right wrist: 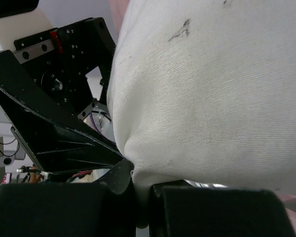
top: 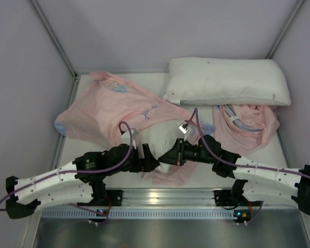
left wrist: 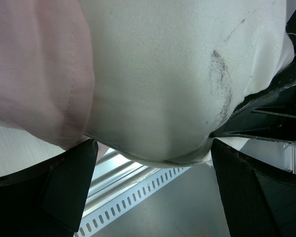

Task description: Remove the pillowcase from the pillow

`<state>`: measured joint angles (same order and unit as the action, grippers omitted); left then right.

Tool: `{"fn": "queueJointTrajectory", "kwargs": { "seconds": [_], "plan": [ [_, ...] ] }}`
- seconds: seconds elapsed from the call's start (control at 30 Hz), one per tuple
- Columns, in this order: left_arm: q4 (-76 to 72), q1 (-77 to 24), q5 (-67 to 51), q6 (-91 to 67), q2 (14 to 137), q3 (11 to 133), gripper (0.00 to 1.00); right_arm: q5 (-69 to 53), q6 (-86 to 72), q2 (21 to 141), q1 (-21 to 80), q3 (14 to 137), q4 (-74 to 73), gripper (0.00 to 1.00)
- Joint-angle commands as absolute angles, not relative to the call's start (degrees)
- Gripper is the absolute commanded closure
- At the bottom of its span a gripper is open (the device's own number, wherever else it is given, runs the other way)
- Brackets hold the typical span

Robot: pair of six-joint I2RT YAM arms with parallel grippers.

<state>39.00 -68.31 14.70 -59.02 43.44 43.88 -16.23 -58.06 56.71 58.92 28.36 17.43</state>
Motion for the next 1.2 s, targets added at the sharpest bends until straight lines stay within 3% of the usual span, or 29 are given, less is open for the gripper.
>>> {"fn": "queueJointTrajectory", "kwargs": {
  "seconds": [0.0, 0.37, 0.53, 0.63, 0.67, 0.7, 0.73, 0.77, 0.8, 0.83, 0.9, 1.07, 1.17],
  "plan": [
    [36.57, -68.29, 21.09, -62.93, 41.93, 42.89, 0.01, -16.44, -56.60, 54.05, 63.18, 31.38, 21.89, 1.00],
    [34.02, -68.29, 21.01, -62.41, 39.37, 40.70, 0.01, -14.77, -60.98, 53.00, 66.27, 28.74, 25.84, 1.00],
    [33.40, -68.29, 21.70, -62.05, 38.50, 39.90, 0.08, -15.82, -61.44, 53.96, 66.97, 30.49, 27.07, 1.00],
    [32.96, -68.29, 23.64, -61.70, 37.62, 39.90, 0.25, -17.22, -61.08, 54.67, 68.03, 31.38, 27.25, 1.00],
    [32.87, -68.29, 24.08, -61.44, 37.70, 40.16, 0.36, -17.40, -60.39, 54.84, 68.38, 31.72, 27.16, 1.00],
    [32.78, -68.29, 25.21, -61.52, 37.71, 40.25, 0.71, -17.84, -59.77, 55.02, 69.16, 31.99, 26.81, 1.00],
    [32.70, -68.29, 25.66, -61.52, 37.71, 40.60, 0.91, -18.02, -58.29, 55.28, 69.52, 32.51, 25.94, 1.00],
    [32.70, -68.29, 25.93, -61.52, 37.62, 40.78, 1.00, -18.71, -57.40, 55.46, 69.87, 32.87, 25.23, 0.99],
    [32.43, -68.29, 26.45, -61.44, 37.44, 40.87, 1.00, -18.89, -56.26, 55.63, 70.31, 33.13, 24.01, 0.91],
    [32.43, -68.29, 26.63, -60.91, 36.83, 41.13, 1.00, -18.29, -53.99, 55.20, 70.31, 34.00, 18.60, 0.60],
    [32.69, -68.29, 26.98, -60.30, 35.78, 41.22, 1.00, -10.93, -51.69, 53.54, 70.40, 34.63, 10.15, 0.26],
    [36.82, -68.29, 28.74, -60.90, 27.62, 40.78, 1.00, 14.36, -48.25, 43.09, 70.31, 36.83, -20.51, 0.16],
    [40.16, -68.29, 28.48, -61.26, 23.65, 40.78, 1.00, 20.47, -48.43, 36.58, 70.31, 36.39, -26.00, 0.15]
  ]
}}
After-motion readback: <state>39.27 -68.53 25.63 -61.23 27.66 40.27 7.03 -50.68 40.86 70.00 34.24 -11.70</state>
